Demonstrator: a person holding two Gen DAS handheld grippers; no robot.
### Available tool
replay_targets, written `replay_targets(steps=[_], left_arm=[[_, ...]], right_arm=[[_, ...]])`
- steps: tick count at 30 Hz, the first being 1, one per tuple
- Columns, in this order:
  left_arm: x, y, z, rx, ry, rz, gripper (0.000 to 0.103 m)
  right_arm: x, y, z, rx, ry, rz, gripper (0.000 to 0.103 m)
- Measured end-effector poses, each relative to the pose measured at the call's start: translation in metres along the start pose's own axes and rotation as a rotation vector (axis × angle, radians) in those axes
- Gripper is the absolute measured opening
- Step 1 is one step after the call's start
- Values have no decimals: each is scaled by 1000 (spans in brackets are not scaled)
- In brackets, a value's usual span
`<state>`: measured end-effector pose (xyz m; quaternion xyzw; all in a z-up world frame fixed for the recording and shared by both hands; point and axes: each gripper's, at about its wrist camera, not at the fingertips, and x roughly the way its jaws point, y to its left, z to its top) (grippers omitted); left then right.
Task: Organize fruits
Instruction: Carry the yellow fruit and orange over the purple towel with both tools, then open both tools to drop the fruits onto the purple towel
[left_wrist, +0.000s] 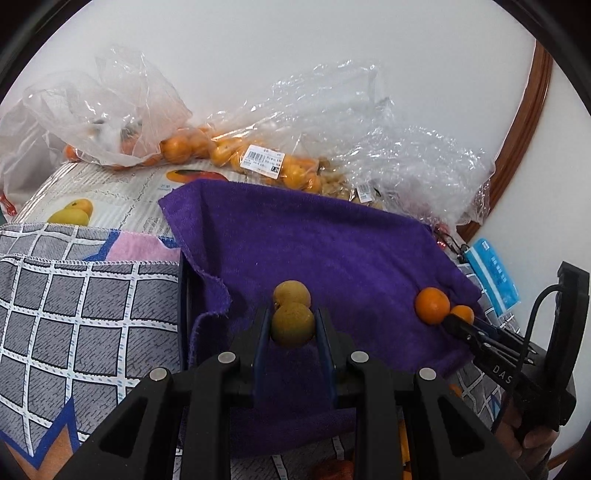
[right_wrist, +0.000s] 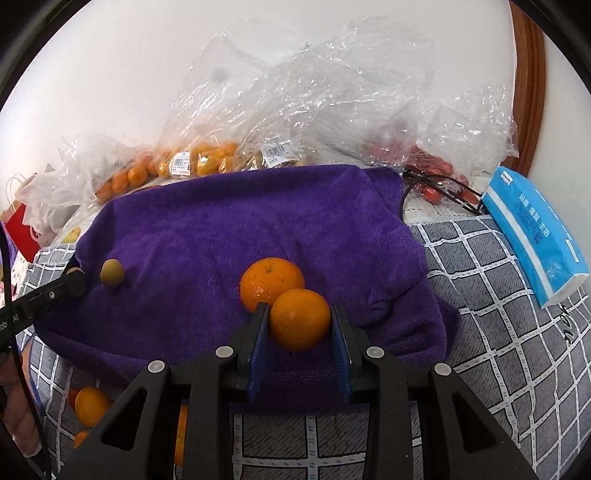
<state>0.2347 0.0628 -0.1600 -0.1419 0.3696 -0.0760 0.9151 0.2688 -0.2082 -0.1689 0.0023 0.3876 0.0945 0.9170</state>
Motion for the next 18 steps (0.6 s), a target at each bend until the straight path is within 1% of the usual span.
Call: replay_targets(steps=[3, 12, 15, 17, 18], left_arm=[[4, 0, -1, -4, 17, 6, 24], [6, -1, -1, 4, 15, 15, 24], [5, -1, 0, 8, 14, 16, 24], [5, -2, 0, 10, 11, 15, 24], [5, -2, 0, 12, 8, 13, 24]], right_arm=[[0, 1, 0, -6, -2, -6, 33], [-2, 0, 0, 2, -19, 0, 33], [-7, -1, 1, 13, -42, 1, 39], [-10, -1, 2, 16, -60, 0, 47], [-12, 0, 2, 17, -67, -1, 48]])
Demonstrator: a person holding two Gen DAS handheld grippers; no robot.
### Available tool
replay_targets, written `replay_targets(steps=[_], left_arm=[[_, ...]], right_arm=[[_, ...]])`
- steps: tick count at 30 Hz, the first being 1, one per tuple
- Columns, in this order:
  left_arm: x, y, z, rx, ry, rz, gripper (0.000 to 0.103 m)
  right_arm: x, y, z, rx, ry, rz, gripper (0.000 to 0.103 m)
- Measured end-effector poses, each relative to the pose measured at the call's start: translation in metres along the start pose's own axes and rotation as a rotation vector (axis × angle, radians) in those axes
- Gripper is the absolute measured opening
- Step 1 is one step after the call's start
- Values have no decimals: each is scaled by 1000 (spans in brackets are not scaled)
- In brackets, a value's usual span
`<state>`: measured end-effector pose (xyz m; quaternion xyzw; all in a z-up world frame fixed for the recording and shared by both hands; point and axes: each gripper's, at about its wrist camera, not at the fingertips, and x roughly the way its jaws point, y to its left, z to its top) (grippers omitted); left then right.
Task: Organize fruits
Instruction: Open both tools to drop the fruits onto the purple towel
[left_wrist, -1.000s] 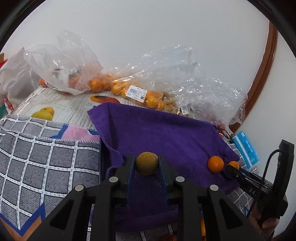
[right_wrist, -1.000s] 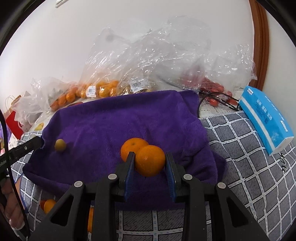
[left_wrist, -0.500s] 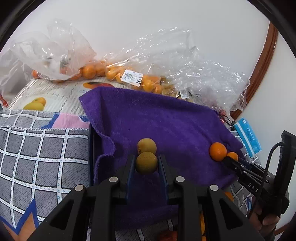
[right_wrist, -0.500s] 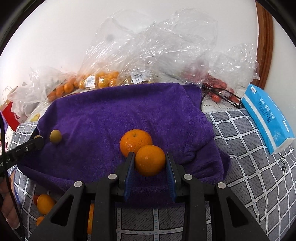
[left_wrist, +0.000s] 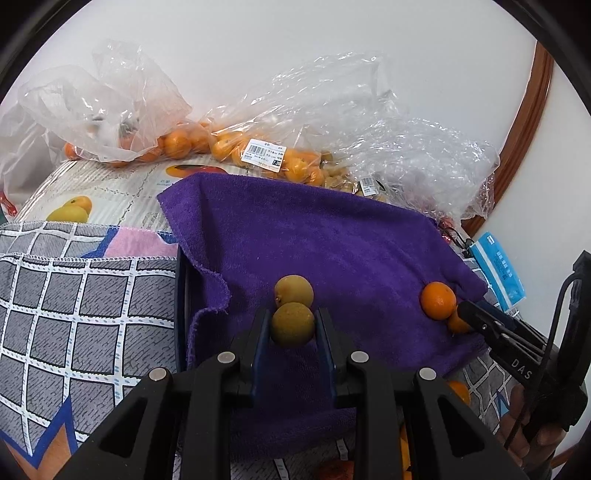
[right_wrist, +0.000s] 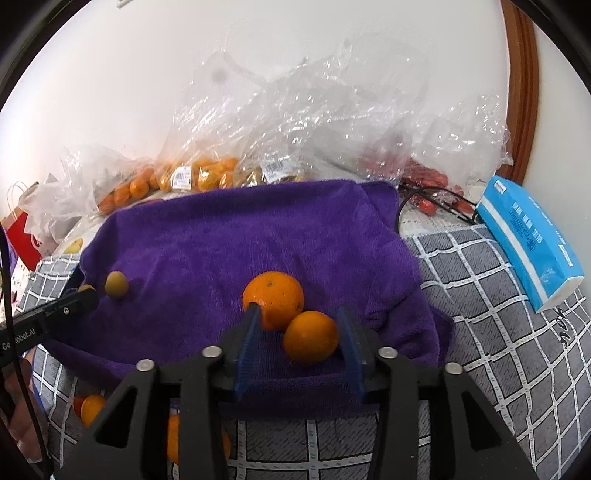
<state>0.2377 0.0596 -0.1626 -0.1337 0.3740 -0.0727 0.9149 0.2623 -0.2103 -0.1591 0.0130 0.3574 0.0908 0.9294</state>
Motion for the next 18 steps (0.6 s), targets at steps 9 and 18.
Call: replay_targets(steps=[9, 18], left_arm=[[-13, -6, 1, 30, -65, -10, 34], [-19, -3, 5, 1, -98, -8, 38]], right_arm=[[-8, 9, 0, -30, -52, -27, 59], [-17, 5, 0, -10, -102, -11, 59]])
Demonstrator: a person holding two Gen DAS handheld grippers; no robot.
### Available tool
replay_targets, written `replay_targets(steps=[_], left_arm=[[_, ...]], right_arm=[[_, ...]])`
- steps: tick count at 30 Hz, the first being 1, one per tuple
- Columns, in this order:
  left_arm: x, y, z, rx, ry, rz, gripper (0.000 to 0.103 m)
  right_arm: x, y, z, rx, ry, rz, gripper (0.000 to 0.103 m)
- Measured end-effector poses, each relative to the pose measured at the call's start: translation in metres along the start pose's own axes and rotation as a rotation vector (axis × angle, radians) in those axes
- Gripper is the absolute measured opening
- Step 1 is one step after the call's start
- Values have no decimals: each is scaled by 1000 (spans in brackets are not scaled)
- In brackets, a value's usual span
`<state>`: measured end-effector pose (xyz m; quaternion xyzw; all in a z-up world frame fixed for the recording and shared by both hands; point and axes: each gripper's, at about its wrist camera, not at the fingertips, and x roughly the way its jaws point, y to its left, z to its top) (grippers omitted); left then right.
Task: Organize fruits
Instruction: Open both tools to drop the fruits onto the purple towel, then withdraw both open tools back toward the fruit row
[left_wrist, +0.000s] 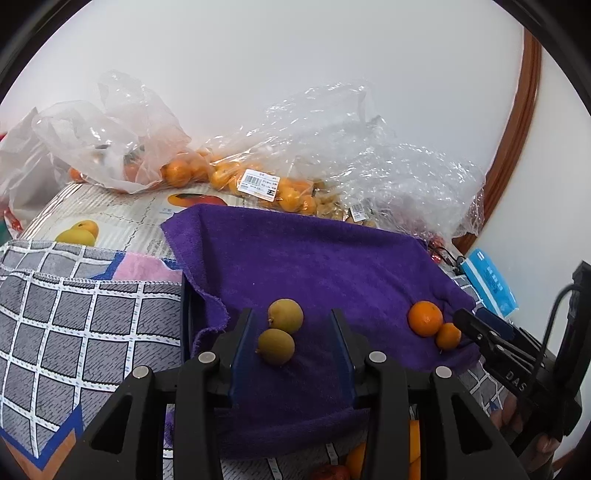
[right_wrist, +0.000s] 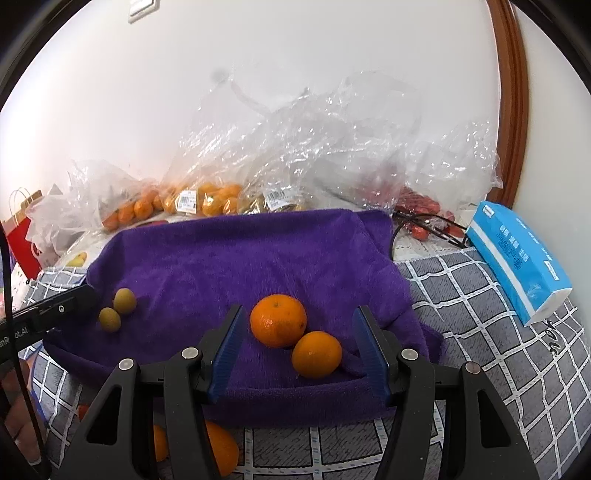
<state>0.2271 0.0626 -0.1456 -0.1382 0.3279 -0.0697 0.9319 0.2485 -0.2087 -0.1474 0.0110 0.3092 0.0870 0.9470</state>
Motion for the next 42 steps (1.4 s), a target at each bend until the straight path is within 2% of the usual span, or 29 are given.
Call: replay_targets(steps=[3, 7, 11, 13, 19, 22, 26, 31, 37, 42], left_arm=[[-2, 3, 0, -21, -10, -8, 38], [-6, 4, 1, -33, -36, -6, 37], [-12, 2, 1, -31, -65, 6, 37], [-13, 1, 1, -27, -65, -2, 37], [-20, -5, 1, 2, -73, -18, 37], [-24, -7, 2, 27, -86, -6, 37], [-29, -5, 5, 10, -82, -24, 37], [-46, -4, 13, 10, -137, 27, 38], [-63, 7, 12, -41, -69, 31, 38], [-72, 22, -20, -21, 11, 90, 39]], right_arm=[[-2, 3, -1, -11, -6, 13, 59], [0, 11, -1, -49, 4, -28, 59], [-5, 15, 2, -58, -22, -44, 59], [-8, 15, 6, -42, -30, -24, 60], [-17, 23, 13, -27, 35, 7, 60], [-27, 27, 9, -50, 56, 11, 59], [-40, 27, 0, -40, 82, 30, 59], [-51, 22, -9, -5, 107, 33, 58], [-61, 21, -23, 4, 131, 41, 58], [-65, 22, -39, 30, 155, 61, 58]])
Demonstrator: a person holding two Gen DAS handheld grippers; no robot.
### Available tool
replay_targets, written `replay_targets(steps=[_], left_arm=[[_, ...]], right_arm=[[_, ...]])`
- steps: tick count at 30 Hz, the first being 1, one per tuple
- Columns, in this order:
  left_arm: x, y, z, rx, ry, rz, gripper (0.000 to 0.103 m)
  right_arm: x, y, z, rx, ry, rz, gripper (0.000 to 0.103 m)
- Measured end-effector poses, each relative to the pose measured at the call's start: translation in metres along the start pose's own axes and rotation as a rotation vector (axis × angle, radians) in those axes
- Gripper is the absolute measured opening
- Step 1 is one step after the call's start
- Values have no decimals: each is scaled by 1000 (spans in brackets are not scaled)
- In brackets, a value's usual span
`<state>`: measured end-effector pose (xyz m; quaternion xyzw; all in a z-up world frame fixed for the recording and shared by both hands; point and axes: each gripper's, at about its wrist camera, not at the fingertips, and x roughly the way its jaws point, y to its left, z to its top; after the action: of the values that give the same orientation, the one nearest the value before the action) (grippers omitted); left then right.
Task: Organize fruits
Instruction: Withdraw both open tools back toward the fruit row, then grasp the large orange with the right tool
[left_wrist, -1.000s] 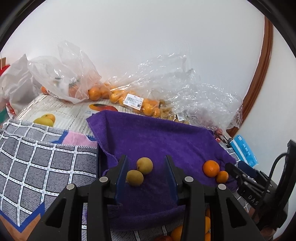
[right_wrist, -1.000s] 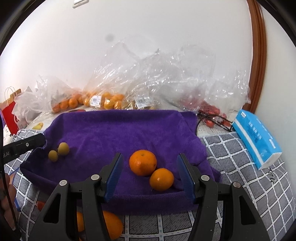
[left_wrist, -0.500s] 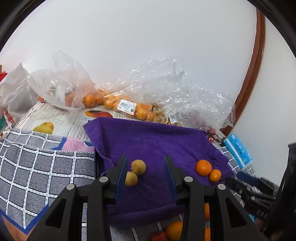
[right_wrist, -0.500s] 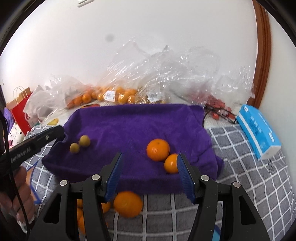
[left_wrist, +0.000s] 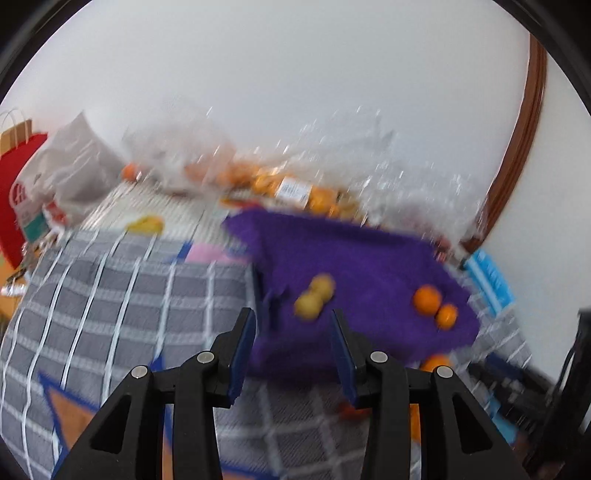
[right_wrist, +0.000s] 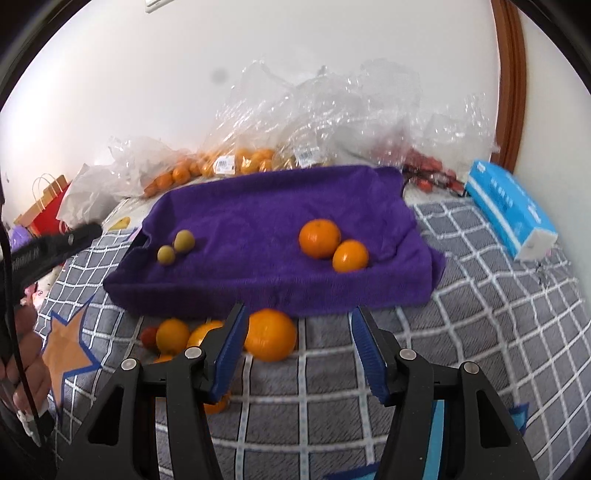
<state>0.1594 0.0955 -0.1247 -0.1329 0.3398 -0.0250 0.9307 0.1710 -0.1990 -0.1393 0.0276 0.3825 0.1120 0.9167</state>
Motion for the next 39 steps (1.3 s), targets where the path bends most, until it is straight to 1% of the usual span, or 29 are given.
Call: replay_targets(steps=[1, 3, 4, 7, 9, 10, 12, 13, 15, 17, 21, 25, 28, 31, 34, 37, 39], left_arm=[[0, 5, -8, -10, 24, 15, 39], [0, 15, -24, -27, 79, 16, 39], [1, 19, -31, -30, 106, 28, 39], [5, 26, -46, -27, 151, 68, 39], [7, 27, -52, -25, 170, 70, 39], [7, 27, -54, -24, 170, 71, 39], [5, 25, -59, -1, 141, 81, 39], [5, 22, -60, 17, 140, 92, 39], [4, 19, -61, 33, 141, 79, 41], [4, 19, -60, 34, 145, 66, 45], [4, 19, -60, 33, 146, 62, 46], [4, 19, -59, 28, 145, 53, 47], [3, 24, -59, 2, 140, 24, 47], [2, 29, -59, -21, 136, -1, 47], [2, 30, -59, -27, 134, -9, 47], [1, 30, -60, -29, 134, -14, 48], [1, 31, -60, -34, 132, -21, 48]], right_arm=[[-1, 1, -4, -1, 4, 5, 58], [-2, 4, -8, -5, 10, 8, 58], [-2, 5, -10, -10, 14, 9, 58], [-4, 7, -18, -17, 18, 22, 58], [-4, 8, -23, -12, 28, 50, 56], [-4, 9, -26, -6, 33, 63, 53], [-5, 10, -30, 11, 39, 103, 53], [-7, 12, -31, 11, 37, 126, 53], [-9, 16, -32, 11, 28, 164, 53], [-8, 21, -32, 7, 37, 194, 53], [-1, 30, -34, 13, 68, 233, 53], [7, 39, -38, -8, 95, 217, 53], [15, 40, -39, -12, 118, 212, 53], [19, 43, -40, -13, 128, 203, 41], [15, 41, -40, -2, 114, 188, 40], [2, 32, -38, -3, 93, 143, 40], [-7, 22, -35, -6, 83, 94, 40]])
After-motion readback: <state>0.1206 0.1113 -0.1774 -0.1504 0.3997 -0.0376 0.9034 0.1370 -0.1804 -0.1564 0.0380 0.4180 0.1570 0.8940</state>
